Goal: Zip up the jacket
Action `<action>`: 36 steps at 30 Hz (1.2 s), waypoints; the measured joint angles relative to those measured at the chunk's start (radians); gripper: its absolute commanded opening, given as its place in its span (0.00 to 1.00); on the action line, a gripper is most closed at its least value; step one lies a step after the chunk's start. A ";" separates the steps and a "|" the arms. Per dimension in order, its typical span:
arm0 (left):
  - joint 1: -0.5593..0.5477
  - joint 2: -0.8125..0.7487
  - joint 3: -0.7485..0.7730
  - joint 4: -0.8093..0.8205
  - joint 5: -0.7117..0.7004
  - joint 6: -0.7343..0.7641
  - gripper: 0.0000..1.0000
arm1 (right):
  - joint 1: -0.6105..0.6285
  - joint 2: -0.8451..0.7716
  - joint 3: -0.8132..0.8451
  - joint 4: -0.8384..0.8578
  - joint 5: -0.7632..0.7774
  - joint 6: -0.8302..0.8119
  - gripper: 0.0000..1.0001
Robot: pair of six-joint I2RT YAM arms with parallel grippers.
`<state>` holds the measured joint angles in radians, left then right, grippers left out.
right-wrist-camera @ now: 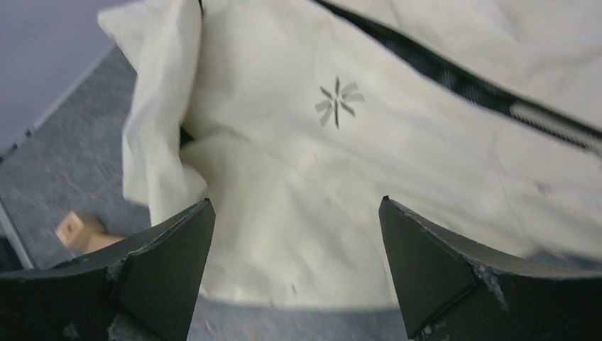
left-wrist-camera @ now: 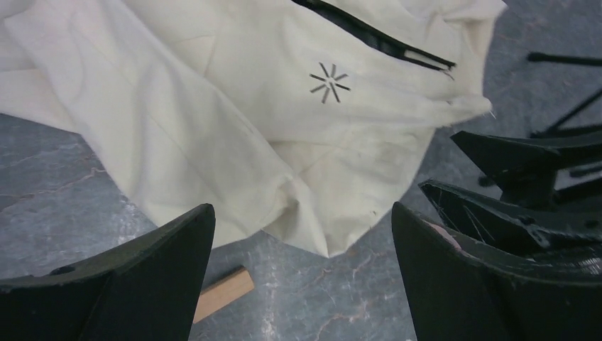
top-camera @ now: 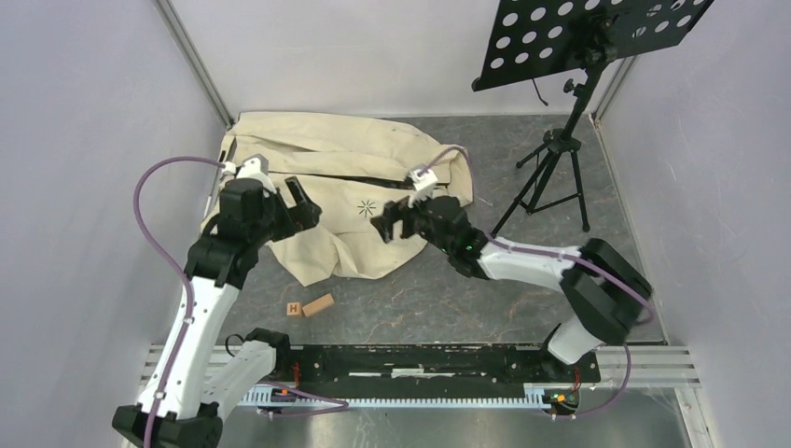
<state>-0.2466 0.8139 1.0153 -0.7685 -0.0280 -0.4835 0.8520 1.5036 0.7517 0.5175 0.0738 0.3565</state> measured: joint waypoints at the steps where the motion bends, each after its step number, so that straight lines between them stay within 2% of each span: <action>1: 0.023 0.023 0.007 0.003 -0.005 0.000 1.00 | 0.007 0.046 0.053 0.018 0.005 -0.003 0.90; 8: 0.269 0.203 0.063 0.085 0.023 0.000 0.98 | 0.056 0.387 0.416 0.115 -0.006 -0.002 0.85; 13: 0.434 0.360 0.089 0.182 0.123 -0.014 0.97 | 0.106 0.571 0.575 0.117 -0.032 -0.006 0.73; 18: 0.484 0.434 0.080 0.237 0.174 -0.043 0.96 | 0.148 0.640 0.584 0.109 -0.051 -0.018 0.65; 22: 0.495 0.464 0.074 0.275 0.197 -0.058 0.95 | 0.178 0.656 0.560 0.106 -0.049 -0.039 0.48; 26: 0.501 0.535 0.074 0.292 0.206 -0.065 0.93 | 0.205 0.656 0.488 0.127 -0.040 -0.035 0.39; 28: 0.504 0.572 0.074 0.293 0.213 -0.065 0.93 | 0.221 0.655 0.441 0.131 -0.016 -0.031 0.40; 31: 0.507 0.606 0.074 0.294 0.217 -0.065 0.93 | 0.252 0.628 0.337 0.159 0.030 -0.016 0.46; 32: 0.510 0.613 0.074 0.296 0.219 -0.065 0.93 | 0.259 0.611 0.307 0.166 0.041 -0.010 0.50; 36: 0.523 0.637 0.074 0.303 0.224 -0.065 0.94 | 0.274 0.515 0.271 0.122 0.072 -0.027 0.78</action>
<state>0.2760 1.4506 1.0889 -0.4660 0.1959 -0.5484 1.1263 2.0182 1.0229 0.6399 0.1455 0.3298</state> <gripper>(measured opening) 0.932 0.626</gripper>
